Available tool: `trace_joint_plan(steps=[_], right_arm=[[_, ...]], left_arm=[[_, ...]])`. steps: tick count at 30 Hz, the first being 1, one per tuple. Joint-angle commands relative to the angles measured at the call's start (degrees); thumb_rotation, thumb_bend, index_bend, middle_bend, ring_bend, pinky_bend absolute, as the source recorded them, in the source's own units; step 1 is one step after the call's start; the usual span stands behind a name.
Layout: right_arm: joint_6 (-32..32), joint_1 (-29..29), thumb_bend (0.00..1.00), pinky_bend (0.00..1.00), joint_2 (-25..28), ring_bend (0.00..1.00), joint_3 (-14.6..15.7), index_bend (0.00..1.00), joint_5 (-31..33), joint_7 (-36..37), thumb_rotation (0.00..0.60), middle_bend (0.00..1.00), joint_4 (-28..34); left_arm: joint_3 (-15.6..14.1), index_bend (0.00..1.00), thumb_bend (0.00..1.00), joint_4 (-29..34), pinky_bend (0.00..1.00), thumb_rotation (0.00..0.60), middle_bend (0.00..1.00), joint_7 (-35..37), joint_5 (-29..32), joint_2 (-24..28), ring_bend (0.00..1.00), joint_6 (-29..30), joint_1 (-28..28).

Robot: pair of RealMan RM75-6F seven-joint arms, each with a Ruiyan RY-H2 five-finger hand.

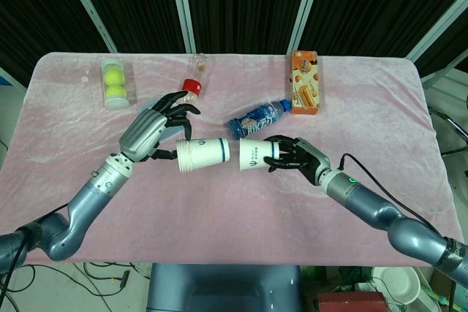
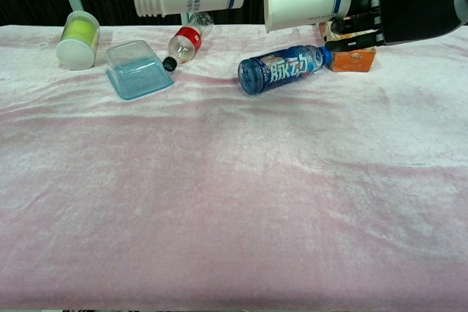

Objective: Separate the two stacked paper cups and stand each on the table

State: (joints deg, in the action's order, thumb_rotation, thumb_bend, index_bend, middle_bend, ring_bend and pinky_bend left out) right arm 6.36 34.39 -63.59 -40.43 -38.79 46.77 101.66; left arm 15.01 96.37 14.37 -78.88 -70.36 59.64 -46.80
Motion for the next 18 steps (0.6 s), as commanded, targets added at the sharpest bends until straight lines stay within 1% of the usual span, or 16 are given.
trace_joint_plan(steps=[1, 2, 5, 8, 10, 13, 14, 16, 18], right_arm=[[0.0, -0.8, 0.34, 0.46, 0.6, 0.60, -0.2, 0.66, -0.9, -0.8, 0.600, 0.47, -0.3], [0.3, -1.5, 0.34, 0.46, 1.4, 0.60, -0.2, 0.66, -1.8, -1.8, 0.600, 0.47, -0.8], [1.3, -2.5, 0.34, 0.46, 2.4, 0.60, -0.2, 0.66, -3.5, -3.3, 0.600, 0.47, -0.8], [1.4, -2.9, 0.35, 0.46, 3.0, 0.60, -0.1, 0.66, -4.5, -4.2, 0.600, 0.47, -1.0], [1.2, -3.0, 0.35, 0.46, 3.8, 0.60, 0.0, 0.66, -5.7, -5.3, 0.600, 0.47, -1.4], [0.9, -2.8, 0.35, 0.46, 4.3, 0.60, 0.3, 0.66, -6.8, -6.4, 0.600, 0.47, -1.8], [0.9, -2.6, 0.35, 0.46, 4.7, 0.60, 0.8, 0.66, -8.0, -7.7, 0.600, 0.47, -2.2], [1.8, -2.2, 0.35, 0.46, 4.8, 0.60, 1.7, 0.66, -9.5, -9.3, 0.600, 0.47, -2.5], [3.1, -1.8, 0.35, 0.46, 4.9, 0.60, 3.2, 0.66, -11.1, -11.2, 0.600, 0.46, -2.7]], left_arm=[[-1.0, 0.65, 0.67, 1.9, 0.07, 0.600, 0.26, -0.7, 0.0, 4.2, 0.00, -2.6, 0.5], [-1.8, 0.65, 0.67, 1.6, 0.07, 0.600, 0.26, -2.0, 0.1, 6.2, 0.00, -4.0, 0.6], [-2.5, 0.65, 0.67, 2.3, 0.06, 0.600, 0.25, -3.8, 2.1, 9.7, 0.00, -8.1, 0.1], [-2.9, 0.64, 0.67, 2.7, 0.04, 0.600, 0.25, -5.3, 4.0, 11.6, 0.00, -10.8, -0.4], [-3.4, 0.64, 0.66, 3.1, 0.04, 0.600, 0.24, -7.5, 5.9, 13.4, 0.00, -13.3, -1.0], [-3.7, 0.64, 0.66, 3.9, 0.03, 0.600, 0.24, -9.9, 8.2, 15.0, 0.00, -15.4, -1.6], [-4.3, 0.63, 0.66, 4.4, 0.02, 0.600, 0.24, -11.3, 10.1, 16.3, 0.00, -17.7, -2.1], [-4.9, 0.63, 0.66, 5.3, 0.01, 0.600, 0.24, -13.5, 13.1, 18.2, 0.00, -20.6, -3.1], [-6.2, 0.63, 0.66, 5.9, 0.00, 0.600, 0.23, -16.8, 16.6, 20.2, 0.00, -23.4, -4.3]])
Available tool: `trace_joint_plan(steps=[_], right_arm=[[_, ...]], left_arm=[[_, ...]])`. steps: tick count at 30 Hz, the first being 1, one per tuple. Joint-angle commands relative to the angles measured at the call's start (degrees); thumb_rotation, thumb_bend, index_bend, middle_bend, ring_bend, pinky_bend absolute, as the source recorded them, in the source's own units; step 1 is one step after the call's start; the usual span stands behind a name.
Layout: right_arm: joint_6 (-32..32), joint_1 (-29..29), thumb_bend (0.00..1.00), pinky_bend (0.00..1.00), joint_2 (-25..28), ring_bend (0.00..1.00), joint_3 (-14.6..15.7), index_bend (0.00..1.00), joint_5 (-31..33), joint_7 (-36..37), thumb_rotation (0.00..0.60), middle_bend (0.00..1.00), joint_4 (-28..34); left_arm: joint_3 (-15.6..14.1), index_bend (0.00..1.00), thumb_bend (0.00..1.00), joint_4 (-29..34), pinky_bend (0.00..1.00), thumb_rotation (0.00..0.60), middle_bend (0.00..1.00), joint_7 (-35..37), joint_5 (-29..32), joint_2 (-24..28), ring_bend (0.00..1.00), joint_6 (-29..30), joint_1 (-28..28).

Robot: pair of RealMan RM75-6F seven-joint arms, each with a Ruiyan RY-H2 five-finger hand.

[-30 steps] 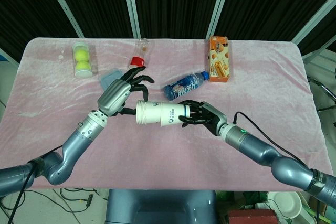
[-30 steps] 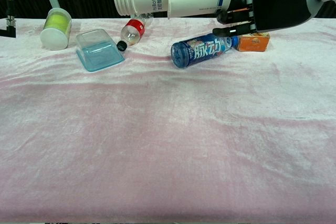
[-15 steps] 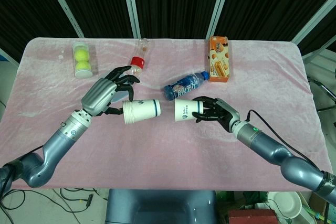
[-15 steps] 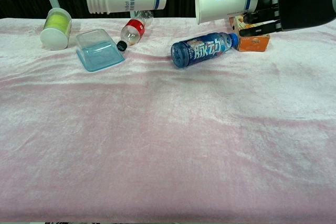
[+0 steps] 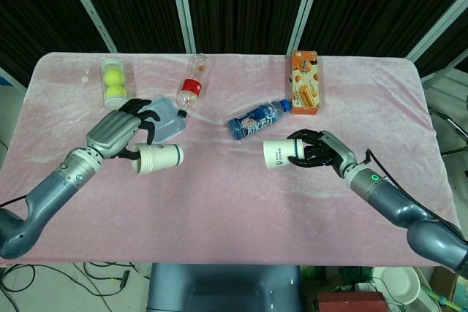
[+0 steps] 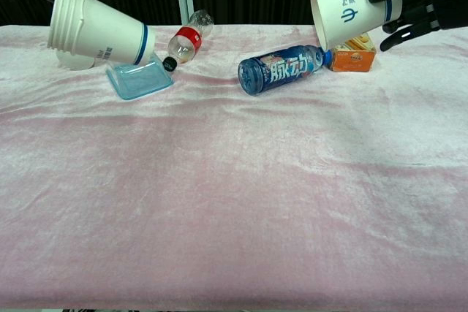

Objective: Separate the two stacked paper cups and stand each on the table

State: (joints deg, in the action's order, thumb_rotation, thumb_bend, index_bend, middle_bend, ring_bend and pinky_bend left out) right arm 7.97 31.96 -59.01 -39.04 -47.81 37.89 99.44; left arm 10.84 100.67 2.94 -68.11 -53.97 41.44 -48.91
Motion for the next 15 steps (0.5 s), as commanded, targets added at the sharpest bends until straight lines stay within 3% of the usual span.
trace_joint_plan(steps=[1, 8, 12, 15], right_arm=[[2.1, 0.8, 0.35, 0.46, 0.4, 0.60, 2.6, 0.66, -2.7, -3.2, 0.600, 0.46, -0.5], [11.8, 2.2, 0.36, 0.46, -0.4, 0.60, 9.1, 0.66, -7.9, -11.8, 0.600, 0.46, 0.1], [16.5, 2.7, 0.35, 0.46, -1.1, 0.60, 11.8, 0.67, -9.7, -16.7, 0.600, 0.46, 0.2], [22.9, 3.3, 0.36, 0.46, -2.5, 0.60, 15.4, 0.67, -12.6, -25.0, 0.600, 0.46, 0.2]], left_arm=[[-2.7, 0.63, 0.66, 1.8, 0.00, 0.600, 0.23, -6.9, 7.4, 4.6, 0.00, -6.2, -2.7], [-8.6, 0.62, 0.67, 3.3, 0.00, 0.600, 0.22, -18.0, 19.6, 8.5, 0.00, -8.8, -6.6], [-11.0, 0.61, 0.67, 3.3, 0.00, 0.600, 0.20, -21.4, 23.4, 8.8, 0.00, -9.3, -8.2], [-14.2, 0.61, 0.67, 2.8, 0.00, 0.600, 0.20, -24.9, 27.6, 8.5, 0.00, -10.1, -10.0]])
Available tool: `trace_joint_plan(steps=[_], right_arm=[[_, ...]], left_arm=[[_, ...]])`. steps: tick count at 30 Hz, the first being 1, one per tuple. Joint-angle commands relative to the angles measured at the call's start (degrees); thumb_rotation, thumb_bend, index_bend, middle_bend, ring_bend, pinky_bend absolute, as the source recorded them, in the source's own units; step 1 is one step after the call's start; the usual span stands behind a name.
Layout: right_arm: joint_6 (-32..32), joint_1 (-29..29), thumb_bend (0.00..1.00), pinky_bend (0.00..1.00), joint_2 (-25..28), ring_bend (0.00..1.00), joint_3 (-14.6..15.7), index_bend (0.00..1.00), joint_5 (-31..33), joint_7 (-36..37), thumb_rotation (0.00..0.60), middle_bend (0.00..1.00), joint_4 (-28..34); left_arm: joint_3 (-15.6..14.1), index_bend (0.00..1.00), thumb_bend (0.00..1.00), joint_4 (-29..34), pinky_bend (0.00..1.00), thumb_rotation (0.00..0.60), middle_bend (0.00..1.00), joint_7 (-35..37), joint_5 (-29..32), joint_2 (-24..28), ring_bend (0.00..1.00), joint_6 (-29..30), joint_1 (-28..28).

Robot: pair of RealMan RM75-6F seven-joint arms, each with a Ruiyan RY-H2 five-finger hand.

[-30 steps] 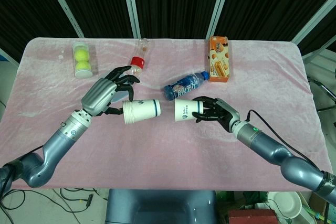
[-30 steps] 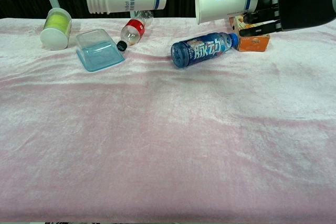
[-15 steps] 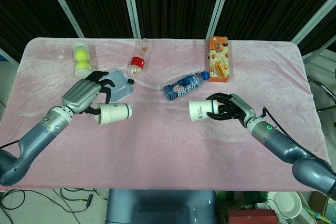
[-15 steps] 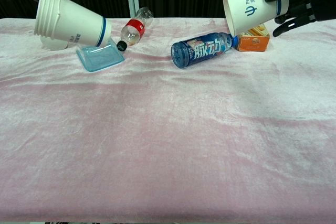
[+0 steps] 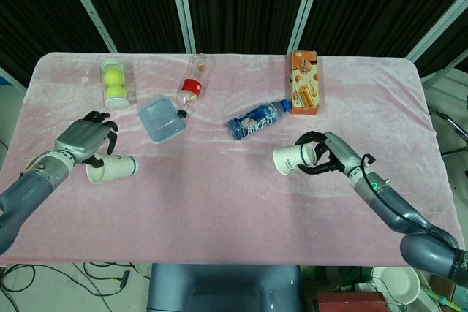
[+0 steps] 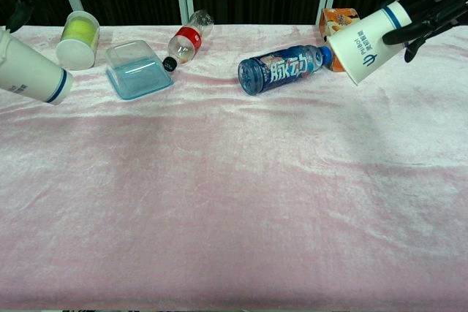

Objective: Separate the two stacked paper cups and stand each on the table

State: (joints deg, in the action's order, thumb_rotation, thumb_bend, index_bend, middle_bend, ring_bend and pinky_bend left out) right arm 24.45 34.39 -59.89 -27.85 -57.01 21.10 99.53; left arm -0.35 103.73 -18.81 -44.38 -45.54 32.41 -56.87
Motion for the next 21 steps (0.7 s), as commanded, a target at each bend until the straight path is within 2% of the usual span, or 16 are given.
trace_joint_plan(steps=[1, 4, 5, 10, 14, 21], right_arm=[[9.5, 1.0, 0.36, 0.46, -2.5, 0.60, 5.7, 0.67, -3.8, -11.9, 0.600, 0.46, 0.3], [15.9, 1.6, 0.36, 0.46, -4.6, 0.60, 9.0, 0.67, -3.7, -21.3, 0.600, 0.46, 0.5], [18.6, 2.4, 0.36, 0.46, -5.5, 0.60, 11.3, 0.67, -5.7, -28.3, 0.600, 0.46, -0.1], [26.8, 2.5, 0.36, 0.46, -9.8, 0.60, 14.4, 0.67, -6.1, -38.4, 0.600, 0.46, -0.9], [28.7, 2.4, 0.36, 0.46, -11.2, 0.59, 15.9, 0.67, -7.1, -40.5, 0.600, 0.46, -1.5], [26.7, 3.5, 0.35, 0.46, -10.4, 0.59, 16.9, 0.67, -4.7, -40.7, 0.600, 0.45, -0.4]], left_arm=[[-4.2, 0.61, 0.67, -0.5, 0.00, 0.600, 0.20, -4.3, 5.8, -0.4, 0.00, -1.2, -2.8], [-7.0, 0.61, 0.67, -1.3, 0.00, 0.600, 0.19, -6.6, 10.5, -1.7, 0.00, -1.5, -4.8], [-9.2, 0.61, 0.67, -2.4, 0.00, 0.600, 0.19, -8.0, 13.1, -2.7, 0.00, -2.1, -5.9], [-14.2, 0.61, 0.67, -4.0, 0.00, 0.600, 0.19, -11.1, 22.2, -5.2, 0.00, -1.5, -10.8], [-15.7, 0.60, 0.67, -4.4, 0.00, 0.600, 0.19, -11.2, 25.8, -6.2, 0.00, -1.0, -12.9], [-16.0, 0.60, 0.67, -7.4, 0.00, 0.600, 0.19, -8.5, 27.0, -8.1, 0.00, -3.2, -13.6]])
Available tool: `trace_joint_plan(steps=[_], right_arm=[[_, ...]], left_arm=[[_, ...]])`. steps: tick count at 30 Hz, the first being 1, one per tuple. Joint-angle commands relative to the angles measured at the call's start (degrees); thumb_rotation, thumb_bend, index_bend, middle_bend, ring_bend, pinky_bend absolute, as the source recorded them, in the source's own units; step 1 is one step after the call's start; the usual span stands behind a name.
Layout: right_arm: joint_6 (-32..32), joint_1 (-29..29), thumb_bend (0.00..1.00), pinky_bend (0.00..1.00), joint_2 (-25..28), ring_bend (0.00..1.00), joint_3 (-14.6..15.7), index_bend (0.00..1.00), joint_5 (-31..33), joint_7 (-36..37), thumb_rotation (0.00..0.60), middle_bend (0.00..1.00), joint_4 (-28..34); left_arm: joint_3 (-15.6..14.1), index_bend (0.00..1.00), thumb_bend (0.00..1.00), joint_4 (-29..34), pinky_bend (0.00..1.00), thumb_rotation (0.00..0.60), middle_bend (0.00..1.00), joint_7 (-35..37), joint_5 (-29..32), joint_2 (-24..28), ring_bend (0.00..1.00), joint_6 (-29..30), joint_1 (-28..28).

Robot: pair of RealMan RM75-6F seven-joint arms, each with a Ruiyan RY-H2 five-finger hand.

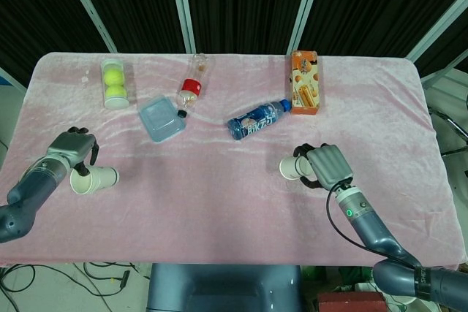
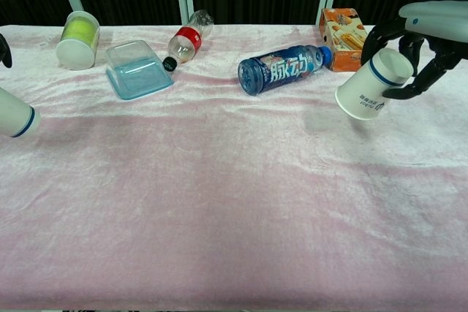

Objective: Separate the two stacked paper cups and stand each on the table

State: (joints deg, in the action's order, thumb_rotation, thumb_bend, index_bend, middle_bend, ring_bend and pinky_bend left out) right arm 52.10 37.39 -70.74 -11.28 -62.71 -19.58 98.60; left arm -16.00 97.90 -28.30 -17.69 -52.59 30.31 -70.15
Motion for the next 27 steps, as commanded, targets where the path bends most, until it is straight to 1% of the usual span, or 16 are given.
trace_joint_plan(steps=[1, 6, 10, 18, 27], right_arm=[[-1.1, 0.7, 0.35, 0.46, 0.6, 0.59, 0.4, 0.67, 1.2, 0.0, 0.600, 0.45, 0.6], [-1.4, 1.2, 0.36, 0.46, 0.8, 0.59, 0.8, 0.67, 2.2, 0.0, 0.600, 0.45, 0.6], [-1.3, 1.4, 0.35, 0.46, 1.0, 0.59, 1.0, 0.67, 2.4, 0.6, 0.600, 0.45, 0.6], [-1.7, 1.9, 0.35, 0.46, 1.4, 0.59, 1.5, 0.67, 3.2, 1.7, 0.600, 0.45, 0.7], [-1.7, 2.5, 0.35, 0.46, 1.5, 0.59, 2.2, 0.67, 4.2, 1.3, 0.600, 0.45, 0.6]], left_arm=[[-0.3, 0.60, 0.67, -2.1, 0.00, 0.600, 0.19, 1.3, 0.1, -1.5, 0.00, -1.2, -0.2], [0.3, 0.57, 0.65, -4.4, 0.00, 0.600, 0.17, 3.5, -1.6, -3.5, 0.00, -1.7, 0.7], [0.5, 0.56, 0.65, -5.9, 0.00, 0.600, 0.17, 4.9, -3.4, -4.8, 0.00, -1.9, 1.6], [-0.2, 0.54, 0.65, -8.6, 0.00, 0.600, 0.17, 7.3, -5.2, -6.9, 0.00, -3.1, 2.4], [-1.0, 0.49, 0.63, -9.4, 0.00, 0.600, 0.16, 8.8, -6.4, -7.2, 0.00, -3.5, 2.4]])
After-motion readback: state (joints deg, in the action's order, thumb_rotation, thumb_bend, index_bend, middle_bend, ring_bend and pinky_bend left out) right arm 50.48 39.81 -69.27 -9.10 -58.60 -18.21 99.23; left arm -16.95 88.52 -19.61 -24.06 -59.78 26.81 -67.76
